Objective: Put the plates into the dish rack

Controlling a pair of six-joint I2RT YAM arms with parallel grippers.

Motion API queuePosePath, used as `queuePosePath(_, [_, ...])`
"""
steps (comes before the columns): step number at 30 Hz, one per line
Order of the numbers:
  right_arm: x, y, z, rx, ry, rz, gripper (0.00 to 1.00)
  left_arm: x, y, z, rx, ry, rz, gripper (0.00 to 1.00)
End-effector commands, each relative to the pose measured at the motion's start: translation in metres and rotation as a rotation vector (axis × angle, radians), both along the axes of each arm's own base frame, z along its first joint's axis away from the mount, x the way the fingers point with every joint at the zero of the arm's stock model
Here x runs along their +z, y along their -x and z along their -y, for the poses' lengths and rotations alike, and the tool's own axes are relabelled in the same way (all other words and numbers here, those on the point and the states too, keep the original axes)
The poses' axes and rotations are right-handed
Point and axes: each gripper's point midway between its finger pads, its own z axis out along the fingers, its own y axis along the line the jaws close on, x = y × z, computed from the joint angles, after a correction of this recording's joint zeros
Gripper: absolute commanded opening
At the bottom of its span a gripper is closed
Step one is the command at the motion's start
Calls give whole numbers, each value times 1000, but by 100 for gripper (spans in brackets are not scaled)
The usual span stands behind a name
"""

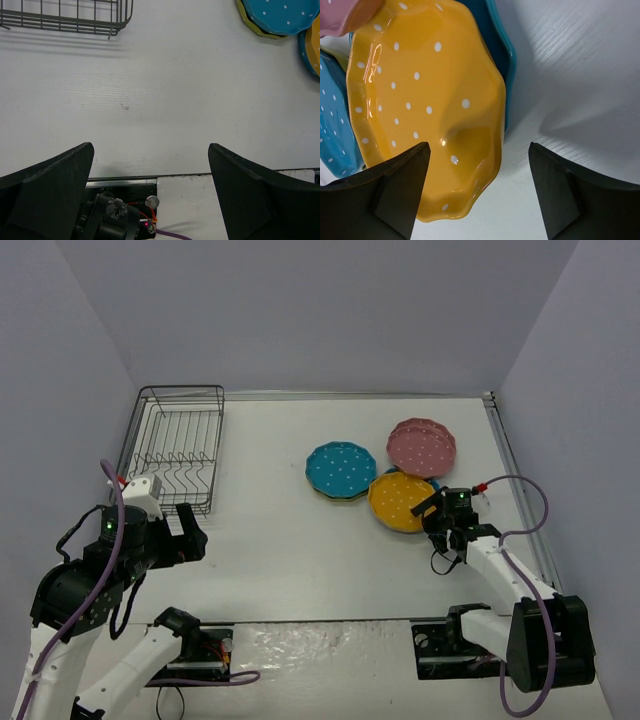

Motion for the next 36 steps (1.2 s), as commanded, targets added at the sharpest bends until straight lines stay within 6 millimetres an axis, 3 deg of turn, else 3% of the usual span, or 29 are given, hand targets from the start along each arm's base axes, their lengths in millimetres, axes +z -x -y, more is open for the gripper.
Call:
queuePosePath(1, [3, -12, -3, 5, -30, 59, 74, 10, -8, 4, 14, 24, 25, 97])
queuePosePath(4, [3, -12, -3, 6, -30, 59, 69, 7, -7, 4, 15, 25, 19, 97])
queuePosePath(11, [0, -7, 1, -10, -25, 64, 49, 3, -7, 5, 16, 31, 10, 97])
queuePosePath(25, [14, -7, 0, -17, -70, 124, 2, 5, -7, 12, 3, 63, 3, 97])
queuePosePath(36, [62, -5, -17, 2, -190, 267, 0, 12, -15, 28, 7, 165, 15, 97])
